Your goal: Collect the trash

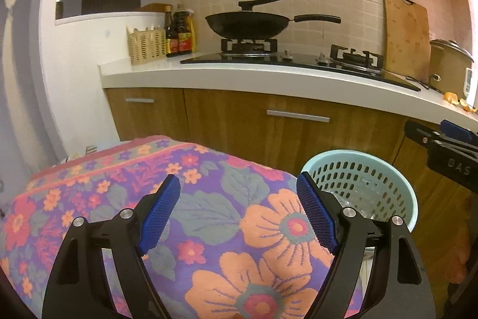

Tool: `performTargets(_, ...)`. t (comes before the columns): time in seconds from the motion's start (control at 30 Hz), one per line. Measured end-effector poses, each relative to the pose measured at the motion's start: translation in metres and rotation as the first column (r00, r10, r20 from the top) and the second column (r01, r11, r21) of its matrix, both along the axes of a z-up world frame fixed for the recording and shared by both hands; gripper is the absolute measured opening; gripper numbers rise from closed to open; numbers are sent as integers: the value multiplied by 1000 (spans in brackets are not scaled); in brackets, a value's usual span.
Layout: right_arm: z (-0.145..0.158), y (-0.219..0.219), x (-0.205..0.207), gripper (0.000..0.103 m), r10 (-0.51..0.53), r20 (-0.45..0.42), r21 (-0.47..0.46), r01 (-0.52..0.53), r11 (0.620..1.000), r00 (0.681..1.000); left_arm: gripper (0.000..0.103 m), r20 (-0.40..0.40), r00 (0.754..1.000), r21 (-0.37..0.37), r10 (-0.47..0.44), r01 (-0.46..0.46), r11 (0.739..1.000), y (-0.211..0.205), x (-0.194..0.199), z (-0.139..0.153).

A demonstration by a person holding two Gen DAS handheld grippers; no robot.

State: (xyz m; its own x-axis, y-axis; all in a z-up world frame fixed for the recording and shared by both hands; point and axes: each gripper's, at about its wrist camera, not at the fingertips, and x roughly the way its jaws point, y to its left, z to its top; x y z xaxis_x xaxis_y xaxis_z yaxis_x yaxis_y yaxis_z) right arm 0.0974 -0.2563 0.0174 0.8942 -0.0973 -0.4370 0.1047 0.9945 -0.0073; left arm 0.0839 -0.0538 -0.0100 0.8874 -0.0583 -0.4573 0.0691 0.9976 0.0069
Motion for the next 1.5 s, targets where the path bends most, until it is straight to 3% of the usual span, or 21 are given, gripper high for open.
performTargets(0.33,10,7,-11,85,8,45,-38,-6,999,999,79,30,999,25,15,-16,1000,-2,-5,3)
performTargets(0.47,11,8,-11,85,41,27,3,-41,999,999,79,44,999,20,32,-33,999,1,-7,6)
performTargets(0.93,5,28,-14,85,43,49,-97,-38,995,998,81,56,995,5,84,-84,996,18,-6,12)
performTargets(1.13,4,33,-16,85,60,47,-96,-55,994,997,84,59,994,33,95,-97,995,17,-6,12)
performTargets(1.5,1,32,-15,85,82,32,-66,-79,995,996,87,53,993,15,102,-103,995,23,-4,13)
